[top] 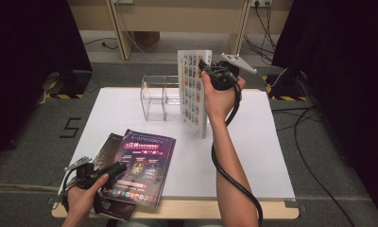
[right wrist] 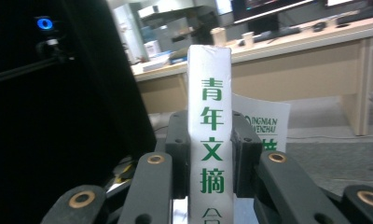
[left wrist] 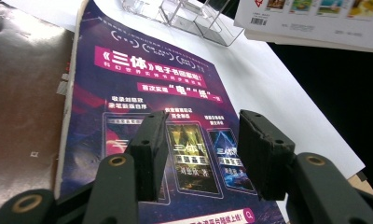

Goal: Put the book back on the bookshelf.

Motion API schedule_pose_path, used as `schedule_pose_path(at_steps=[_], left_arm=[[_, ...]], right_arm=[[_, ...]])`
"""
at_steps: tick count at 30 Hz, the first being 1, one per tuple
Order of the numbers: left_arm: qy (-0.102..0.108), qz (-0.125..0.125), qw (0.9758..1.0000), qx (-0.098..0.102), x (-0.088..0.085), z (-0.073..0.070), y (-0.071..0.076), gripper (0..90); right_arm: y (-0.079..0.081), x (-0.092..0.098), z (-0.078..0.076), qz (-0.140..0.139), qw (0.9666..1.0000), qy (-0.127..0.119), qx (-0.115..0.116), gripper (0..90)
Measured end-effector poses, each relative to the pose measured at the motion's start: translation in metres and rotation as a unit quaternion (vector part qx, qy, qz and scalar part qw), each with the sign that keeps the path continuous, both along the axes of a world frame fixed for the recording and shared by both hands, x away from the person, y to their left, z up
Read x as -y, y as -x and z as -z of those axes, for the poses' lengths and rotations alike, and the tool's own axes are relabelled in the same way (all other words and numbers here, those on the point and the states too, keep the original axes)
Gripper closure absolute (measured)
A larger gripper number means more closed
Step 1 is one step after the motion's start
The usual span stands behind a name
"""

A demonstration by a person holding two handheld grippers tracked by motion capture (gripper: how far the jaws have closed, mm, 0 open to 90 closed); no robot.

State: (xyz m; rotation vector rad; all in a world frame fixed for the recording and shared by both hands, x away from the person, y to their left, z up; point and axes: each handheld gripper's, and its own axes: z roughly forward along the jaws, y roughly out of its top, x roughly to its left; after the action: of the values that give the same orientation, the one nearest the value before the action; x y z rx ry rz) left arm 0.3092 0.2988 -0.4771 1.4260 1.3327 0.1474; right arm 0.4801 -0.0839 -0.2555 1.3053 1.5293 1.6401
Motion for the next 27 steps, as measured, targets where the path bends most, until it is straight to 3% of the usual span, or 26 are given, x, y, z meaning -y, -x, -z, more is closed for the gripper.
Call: schedule_pose_path(at_steps=[5, 9, 16, 19, 27], left_arm=[[-0.002, 0.003, 1.0, 0.0, 0.003, 0.0, 0.0, 51.9], [-0.002, 0.003, 1.0, -0.002, 0.002, 0.001, 0.0, 51.9], [-0.001, 0.002, 1.0, -0.001, 0.001, 0.001, 0.001, 51.9], [-0.001, 0.002, 1.0, -0.003, 0.001, 0.002, 0.0, 51.9], [-0.004, 0.003, 1.0, -0.003, 0.002, 0.002, 0.0, 51.9]], right_arm=[[0.011, -0.001, -0.004, -0.022, 0.9996, -0.015, 0.004, 74.0], [0.021, -0.006, -0.015, -0.047, 0.9983, -0.028, 0.02, 74.0], [0.008, -0.007, -0.014, -0.054, 0.9978, -0.03, 0.024, 74.0], [-0.002, -0.004, -0.009, -0.046, 0.9985, -0.022, 0.02, 74.0], [-0.023, 0.02, 0.009, 0.02, 0.9996, -0.017, -0.001, 73.9]])
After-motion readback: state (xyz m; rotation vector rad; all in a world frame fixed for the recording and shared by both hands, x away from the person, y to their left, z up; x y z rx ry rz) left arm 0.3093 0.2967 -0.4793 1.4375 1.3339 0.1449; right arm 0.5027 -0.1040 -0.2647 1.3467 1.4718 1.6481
